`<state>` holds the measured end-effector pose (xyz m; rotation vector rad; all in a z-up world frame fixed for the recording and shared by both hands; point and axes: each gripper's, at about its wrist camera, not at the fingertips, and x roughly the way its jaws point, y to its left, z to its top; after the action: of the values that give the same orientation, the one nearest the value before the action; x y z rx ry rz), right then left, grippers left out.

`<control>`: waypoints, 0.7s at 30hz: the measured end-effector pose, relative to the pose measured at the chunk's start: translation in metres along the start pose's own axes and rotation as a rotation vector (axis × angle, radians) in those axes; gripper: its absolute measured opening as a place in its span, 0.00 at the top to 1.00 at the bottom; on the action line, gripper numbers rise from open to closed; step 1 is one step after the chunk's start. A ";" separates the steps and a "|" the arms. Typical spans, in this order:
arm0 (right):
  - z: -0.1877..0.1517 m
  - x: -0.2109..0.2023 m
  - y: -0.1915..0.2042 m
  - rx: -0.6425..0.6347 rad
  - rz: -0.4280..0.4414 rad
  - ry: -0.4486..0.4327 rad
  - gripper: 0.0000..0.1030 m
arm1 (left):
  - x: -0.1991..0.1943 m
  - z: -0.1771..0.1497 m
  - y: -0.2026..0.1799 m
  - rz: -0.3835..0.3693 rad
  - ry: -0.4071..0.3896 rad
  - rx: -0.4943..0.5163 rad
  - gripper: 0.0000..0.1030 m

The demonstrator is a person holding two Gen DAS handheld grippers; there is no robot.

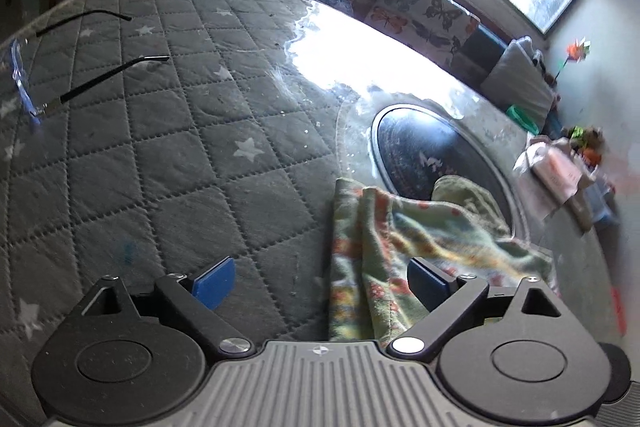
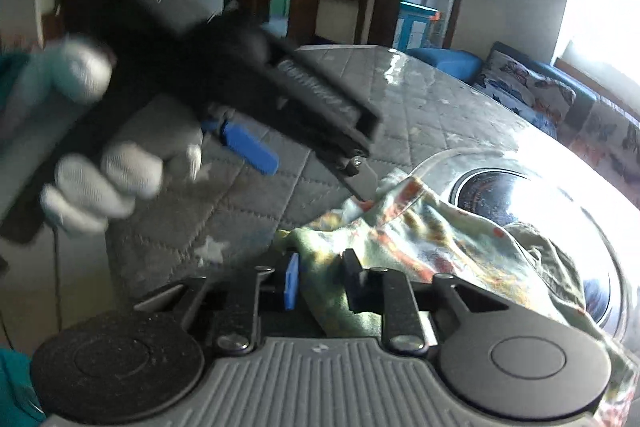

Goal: Fold clothes
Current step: 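Grasp the folded shirt edge with the left gripper and lift it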

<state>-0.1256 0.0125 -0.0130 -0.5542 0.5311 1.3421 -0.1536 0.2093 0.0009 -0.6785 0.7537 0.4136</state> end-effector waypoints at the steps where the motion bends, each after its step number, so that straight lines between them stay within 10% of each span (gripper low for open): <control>1: 0.001 -0.004 -0.005 0.029 0.011 -0.014 0.83 | 0.000 0.001 0.000 -0.017 0.004 -0.015 0.07; 14: -0.003 -0.039 -0.037 0.190 0.082 -0.115 0.86 | 0.033 0.009 -0.011 -0.232 0.176 -0.190 0.17; 21: -0.005 -0.038 -0.040 0.195 0.115 -0.122 0.86 | 0.050 0.007 -0.014 -0.283 0.221 -0.213 0.73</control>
<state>-0.0916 -0.0251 0.0107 -0.2833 0.5931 1.4052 -0.1091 0.2096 -0.0272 -1.0284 0.8144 0.1609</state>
